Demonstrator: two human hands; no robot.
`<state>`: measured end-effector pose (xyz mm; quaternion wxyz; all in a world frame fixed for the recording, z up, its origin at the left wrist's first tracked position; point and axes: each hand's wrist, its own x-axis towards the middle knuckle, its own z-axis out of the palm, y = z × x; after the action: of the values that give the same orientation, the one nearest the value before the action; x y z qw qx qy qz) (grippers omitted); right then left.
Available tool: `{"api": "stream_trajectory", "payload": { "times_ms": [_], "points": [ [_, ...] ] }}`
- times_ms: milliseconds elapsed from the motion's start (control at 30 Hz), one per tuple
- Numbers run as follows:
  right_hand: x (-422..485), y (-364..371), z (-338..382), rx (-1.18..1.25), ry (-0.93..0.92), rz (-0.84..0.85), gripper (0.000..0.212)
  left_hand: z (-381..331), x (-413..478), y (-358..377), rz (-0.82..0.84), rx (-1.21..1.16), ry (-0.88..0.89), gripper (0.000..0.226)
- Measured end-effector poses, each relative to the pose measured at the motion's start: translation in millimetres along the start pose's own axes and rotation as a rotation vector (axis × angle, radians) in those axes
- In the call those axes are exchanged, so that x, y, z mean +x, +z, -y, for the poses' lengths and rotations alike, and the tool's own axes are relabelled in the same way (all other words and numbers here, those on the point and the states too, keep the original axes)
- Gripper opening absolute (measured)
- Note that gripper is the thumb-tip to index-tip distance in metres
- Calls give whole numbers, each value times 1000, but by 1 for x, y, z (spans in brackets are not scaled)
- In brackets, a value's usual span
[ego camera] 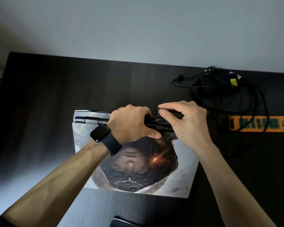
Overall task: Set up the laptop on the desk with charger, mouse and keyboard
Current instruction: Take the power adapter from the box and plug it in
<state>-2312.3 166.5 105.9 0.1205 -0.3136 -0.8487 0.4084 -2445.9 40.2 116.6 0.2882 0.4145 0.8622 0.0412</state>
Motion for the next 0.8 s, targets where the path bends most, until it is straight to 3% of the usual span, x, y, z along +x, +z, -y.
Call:
{"api": "stream_trajectory", "payload": {
  "times_ms": [133,267,367,467,600,800],
  "points": [
    [7,-1,-5,-57,27,99,14,1,3,-1,25,-8,-4,58],
    [14,-4,-11,-32,40,230,23,5,12,-2,85,-31,-15,54],
    [20,-8,-14,-79,62,445,42,11,21,-1,117,-51,-37,56],
    [34,-13,-18,-23,109,594,35,14,28,2,138,-45,-29,56],
    [46,-5,-25,72,117,546,13,16,34,8,173,-56,-21,57],
    [57,14,-38,22,134,549,15,25,49,17,222,-125,-52,59]
  ]
}}
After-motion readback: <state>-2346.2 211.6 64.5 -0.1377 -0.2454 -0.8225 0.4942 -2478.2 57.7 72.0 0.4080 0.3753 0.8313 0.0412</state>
